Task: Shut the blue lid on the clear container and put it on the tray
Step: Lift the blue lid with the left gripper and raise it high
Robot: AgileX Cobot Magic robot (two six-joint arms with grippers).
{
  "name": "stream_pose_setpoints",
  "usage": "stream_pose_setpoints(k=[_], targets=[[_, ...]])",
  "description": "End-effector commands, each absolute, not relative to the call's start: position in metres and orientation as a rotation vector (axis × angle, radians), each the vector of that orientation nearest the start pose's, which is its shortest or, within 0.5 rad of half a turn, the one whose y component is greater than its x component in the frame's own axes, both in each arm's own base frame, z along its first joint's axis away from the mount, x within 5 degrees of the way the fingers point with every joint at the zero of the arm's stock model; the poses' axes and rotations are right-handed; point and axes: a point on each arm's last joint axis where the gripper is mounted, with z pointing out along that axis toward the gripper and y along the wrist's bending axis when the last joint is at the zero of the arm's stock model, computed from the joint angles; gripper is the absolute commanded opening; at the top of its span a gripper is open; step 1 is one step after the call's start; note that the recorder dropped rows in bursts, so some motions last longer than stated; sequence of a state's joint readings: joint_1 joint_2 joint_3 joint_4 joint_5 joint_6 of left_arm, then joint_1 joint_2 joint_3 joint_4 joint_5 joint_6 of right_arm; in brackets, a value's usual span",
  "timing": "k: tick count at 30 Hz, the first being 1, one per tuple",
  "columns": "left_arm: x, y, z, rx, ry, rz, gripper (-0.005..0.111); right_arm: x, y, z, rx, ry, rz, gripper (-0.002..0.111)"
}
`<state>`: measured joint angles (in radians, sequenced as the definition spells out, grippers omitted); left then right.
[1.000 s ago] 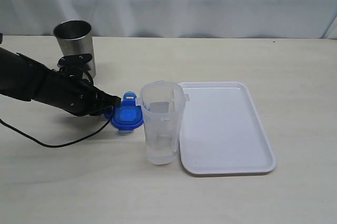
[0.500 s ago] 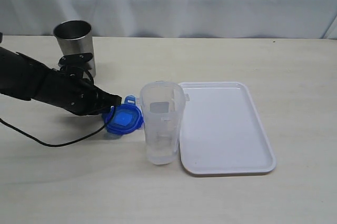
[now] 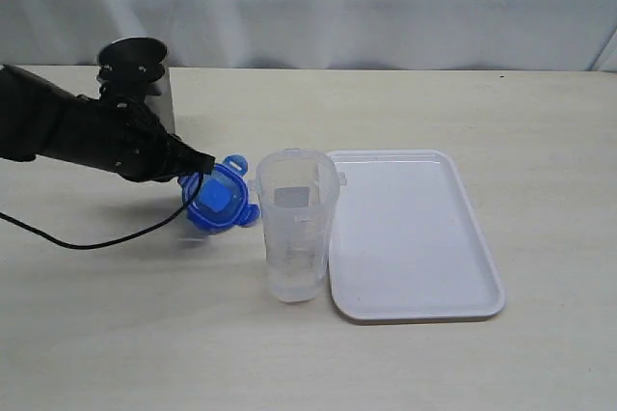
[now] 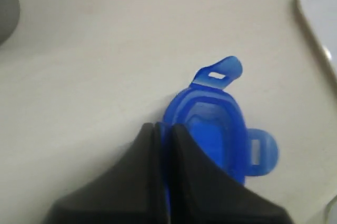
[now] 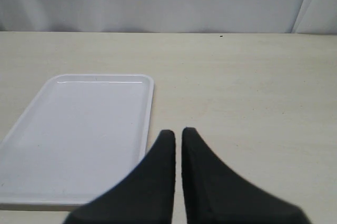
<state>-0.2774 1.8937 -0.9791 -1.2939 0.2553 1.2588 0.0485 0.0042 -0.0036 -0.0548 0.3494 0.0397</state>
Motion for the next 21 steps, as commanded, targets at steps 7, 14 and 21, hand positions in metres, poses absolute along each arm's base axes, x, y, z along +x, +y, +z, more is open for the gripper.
stream_pose_setpoints(k=[7, 14, 21], targets=[[0.337, -0.120, 0.213, 0.599, 2.185, -0.343, 0.000, 0.053, 0.001, 0.182, -0.040, 1.828, 0.006, 0.005], [0.341, -0.117, 0.233, 0.722, 2.065, -0.210, 0.000, 0.053, 0.001, 0.182, -0.040, 1.828, 0.006, 0.005], [0.351, -0.128, 0.259, 0.781, 1.946, -0.169, 0.000, 0.053, 0.001, 0.182, -0.040, 1.828, 0.006, 0.005]])
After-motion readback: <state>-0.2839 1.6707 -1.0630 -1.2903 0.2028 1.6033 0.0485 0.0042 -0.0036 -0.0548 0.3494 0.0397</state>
